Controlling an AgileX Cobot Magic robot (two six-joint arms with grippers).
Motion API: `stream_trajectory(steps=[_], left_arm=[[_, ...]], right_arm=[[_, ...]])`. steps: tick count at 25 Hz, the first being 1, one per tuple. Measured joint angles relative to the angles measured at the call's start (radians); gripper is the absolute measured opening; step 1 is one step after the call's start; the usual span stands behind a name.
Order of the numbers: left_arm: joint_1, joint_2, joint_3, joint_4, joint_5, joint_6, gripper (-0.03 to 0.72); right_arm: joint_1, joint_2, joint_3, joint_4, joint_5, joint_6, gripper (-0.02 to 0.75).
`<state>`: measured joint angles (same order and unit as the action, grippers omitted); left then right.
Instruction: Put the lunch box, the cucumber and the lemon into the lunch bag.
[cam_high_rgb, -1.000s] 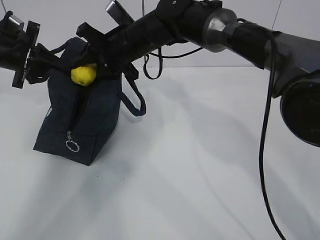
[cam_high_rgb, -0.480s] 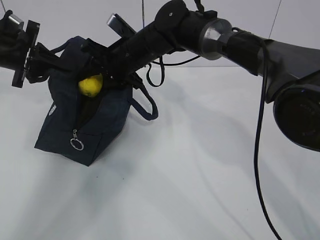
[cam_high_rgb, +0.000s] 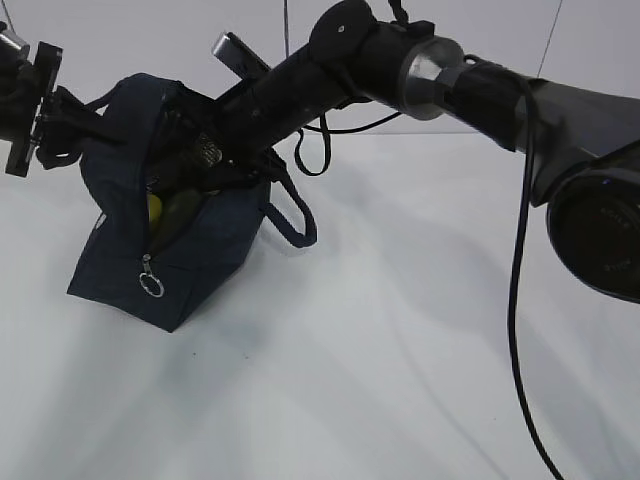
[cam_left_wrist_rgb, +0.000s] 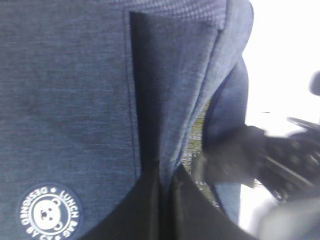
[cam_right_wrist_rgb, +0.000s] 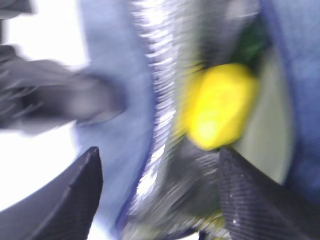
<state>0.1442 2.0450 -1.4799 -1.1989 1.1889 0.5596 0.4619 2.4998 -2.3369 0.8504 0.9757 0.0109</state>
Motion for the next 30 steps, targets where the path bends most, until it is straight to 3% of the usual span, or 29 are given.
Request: stream_trajectory(steps=[6,11,17,20,23,25,30], left_arm=[[0.025,0.000,0.000,0.056,0.000,0.000,-0.009],[0.036,0.000,0.000,0.084,0.000,0.000,-0.009],[0.036,0.000,0.000,0.108,0.000,0.000,-0.009],[0.036,0.000,0.000,0.120,0.000,0.000,-0.009],[0.036,0.000,0.000,0.156,-0.002,0.000,-0.009],[0.036,-0.002,0.000,0.167,-0.002,0.000,-0.009],[0.038,-0.002,0.000,0.175,-0.002,0.000,-0.009]], right_arm=[[-0.006,0.000,0.000,0.164,0.033,-0.057,0.559],[-0.024,0.001,0.000,0.274,0.127,-0.229,0.566],[-0.028,0.005,-0.096,0.297,0.222,-0.287,0.554],[-0.028,0.005,-0.215,0.173,0.245,-0.194,0.529],[-0.026,0.005,-0.345,-0.095,0.260,-0.038,0.521],[-0.026,0.005,-0.406,-0.208,0.263,0.043,0.518],[-0.022,-0.010,-0.444,-0.411,0.276,0.164,0.515]])
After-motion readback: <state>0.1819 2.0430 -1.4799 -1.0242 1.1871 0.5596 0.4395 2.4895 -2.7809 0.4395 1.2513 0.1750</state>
